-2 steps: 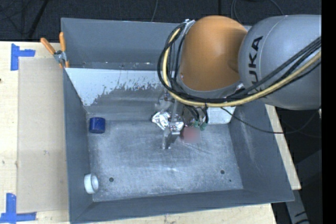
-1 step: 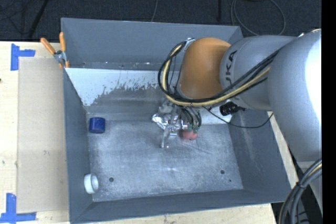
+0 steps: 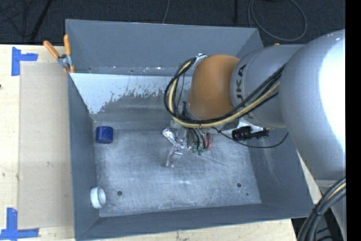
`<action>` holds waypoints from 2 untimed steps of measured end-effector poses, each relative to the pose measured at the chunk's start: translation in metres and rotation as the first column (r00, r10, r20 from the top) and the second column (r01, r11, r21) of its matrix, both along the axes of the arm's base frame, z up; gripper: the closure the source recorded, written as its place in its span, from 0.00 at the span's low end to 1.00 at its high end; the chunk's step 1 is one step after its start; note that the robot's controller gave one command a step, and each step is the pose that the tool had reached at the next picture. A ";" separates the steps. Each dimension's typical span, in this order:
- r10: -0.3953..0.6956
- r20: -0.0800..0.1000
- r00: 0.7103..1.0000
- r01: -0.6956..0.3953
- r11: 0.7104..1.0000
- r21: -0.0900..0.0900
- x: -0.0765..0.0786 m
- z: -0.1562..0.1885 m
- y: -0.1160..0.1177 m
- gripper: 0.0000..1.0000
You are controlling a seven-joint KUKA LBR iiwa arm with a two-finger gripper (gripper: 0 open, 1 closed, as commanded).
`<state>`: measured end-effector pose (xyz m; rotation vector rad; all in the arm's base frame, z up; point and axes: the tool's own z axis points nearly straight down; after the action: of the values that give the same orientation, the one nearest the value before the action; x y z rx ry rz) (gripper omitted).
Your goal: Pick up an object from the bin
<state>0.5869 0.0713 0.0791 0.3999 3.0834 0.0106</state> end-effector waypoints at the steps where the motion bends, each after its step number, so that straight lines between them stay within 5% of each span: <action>1: 0.019 0.000 1.000 -0.019 1.000 -0.002 -0.031 -0.001 0.013 0.00; 2: 0.221 -0.021 0.975 -0.221 0.975 -0.004 -0.012 -0.004 0.073 0.00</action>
Offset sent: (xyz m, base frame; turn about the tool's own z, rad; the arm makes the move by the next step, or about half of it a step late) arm -0.0398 0.0133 -0.0091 -0.0183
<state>0.5749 0.1440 0.0750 0.0553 3.1287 0.0024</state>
